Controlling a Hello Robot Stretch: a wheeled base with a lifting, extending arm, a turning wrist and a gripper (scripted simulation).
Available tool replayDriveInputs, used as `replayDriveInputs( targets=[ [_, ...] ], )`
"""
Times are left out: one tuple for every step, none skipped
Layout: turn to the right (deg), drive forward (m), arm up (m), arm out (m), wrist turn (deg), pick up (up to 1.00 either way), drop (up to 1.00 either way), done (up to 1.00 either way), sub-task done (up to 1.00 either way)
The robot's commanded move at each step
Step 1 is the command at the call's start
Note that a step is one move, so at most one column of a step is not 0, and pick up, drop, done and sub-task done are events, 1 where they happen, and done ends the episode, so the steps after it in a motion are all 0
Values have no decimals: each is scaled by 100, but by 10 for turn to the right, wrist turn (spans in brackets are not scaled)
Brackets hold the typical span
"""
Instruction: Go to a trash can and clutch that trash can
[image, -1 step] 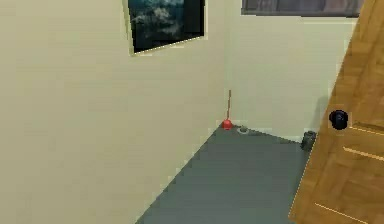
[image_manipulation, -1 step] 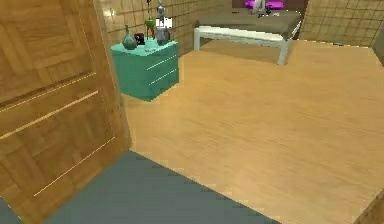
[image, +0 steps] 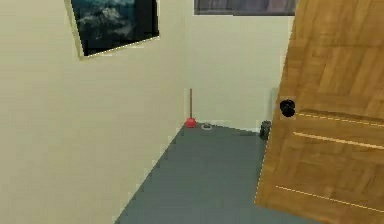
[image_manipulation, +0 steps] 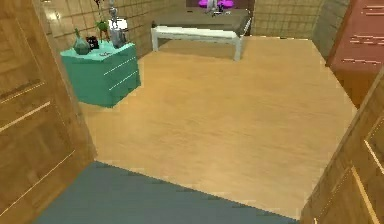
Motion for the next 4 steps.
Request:
replayDriveInputs(
  targets=[
    [0, 100, 0, 0, 0, 0, 0, 0, 0],
    [270, 0, 0, 0, 0, 0, 0, 0, 0],
    [0, 10, 0, 0, 0, 0, 0, 0, 0],
    [-60, 0, 0, 0, 0, 0, 0, 0, 0]
  ],
)
